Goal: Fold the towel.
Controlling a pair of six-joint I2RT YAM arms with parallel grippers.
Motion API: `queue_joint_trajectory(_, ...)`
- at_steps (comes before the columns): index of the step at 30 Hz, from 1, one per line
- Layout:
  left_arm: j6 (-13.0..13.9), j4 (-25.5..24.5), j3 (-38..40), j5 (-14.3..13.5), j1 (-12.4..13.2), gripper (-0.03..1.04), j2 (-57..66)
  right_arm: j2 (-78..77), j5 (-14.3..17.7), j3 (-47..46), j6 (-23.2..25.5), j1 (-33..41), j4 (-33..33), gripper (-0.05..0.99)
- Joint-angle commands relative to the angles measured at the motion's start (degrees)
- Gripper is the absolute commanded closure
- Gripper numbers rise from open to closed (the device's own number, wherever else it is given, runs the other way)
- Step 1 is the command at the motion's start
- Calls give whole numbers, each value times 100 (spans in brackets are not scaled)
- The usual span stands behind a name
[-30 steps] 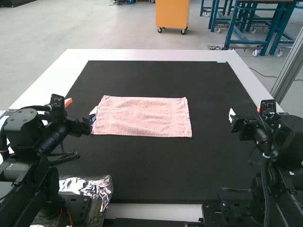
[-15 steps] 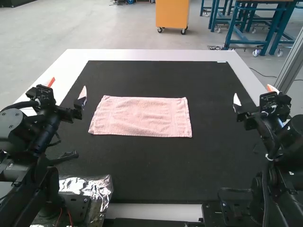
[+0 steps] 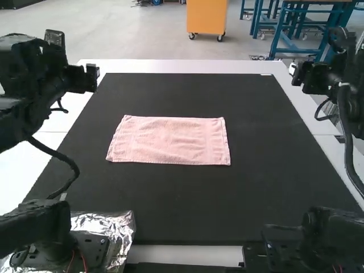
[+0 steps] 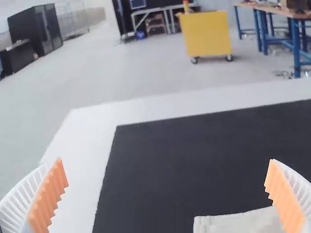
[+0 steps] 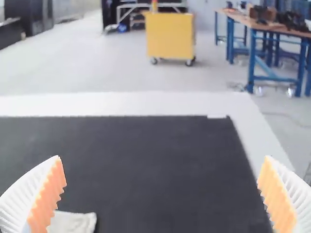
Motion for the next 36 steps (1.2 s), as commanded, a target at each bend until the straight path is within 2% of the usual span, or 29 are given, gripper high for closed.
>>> queue_joint_trajectory(1, -166, -423, 630, -420, 142, 5, 1127, 1278, -237, 587, 424, 173, -400, 2)
queue_joint_trajectory(4, -272, -784, 1060, -385, 256, 5, 2005, 2341, -316, 1044, 406, 445, -804, 2)
queue_joint_trajectory(7, -368, -1012, 1298, -165, 371, 5, 2691, 2974, -316, 1290, 415, 788, -892, 3)
queue_joint_trajectory(8, -377, -1056, 1350, -60, 379, 5, 2884, 3150, -342, 1352, 432, 911, -892, 3)
queue_joint_trajectory(10, -386, -1083, 1412, -24, 415, 5, 3183, 3458, -562, 1440, 679, 1149, -892, 3)
queue_joint_trajectory(13, -386, -1030, 1438, 72, 415, 5, 3517, 3818, -579, 1545, 802, 1439, -884, 3)
queue_joint_trajectory(21, -377, -608, 1491, 257, 415, 5, 4440, 4670, -245, 1703, 793, 1992, -523, 3)
queue_joint_trajectory(25, -386, -599, 1711, 468, 423, 5, 4959, 5022, -26, 1826, 696, 2107, -339, 3)
queue_joint_trajectory(27, -386, -599, 1843, 573, 423, 5, 5213, 5207, -17, 1941, 643, 2151, -295, 3)
queue_joint_trajectory(29, -386, -617, 1974, 573, 450, 5, 5424, 5400, -8, 2072, 599, 2194, -295, 3)
queue_joint_trajectory(32, -386, -590, 2133, 582, 494, 5, 5644, 5646, 256, 2257, 432, 2230, -277, 3)
queue_joint_trajectory(36, -386, -520, 2370, 635, 494, 5, 5961, 5980, 300, 2529, 345, 2274, -277, 3)
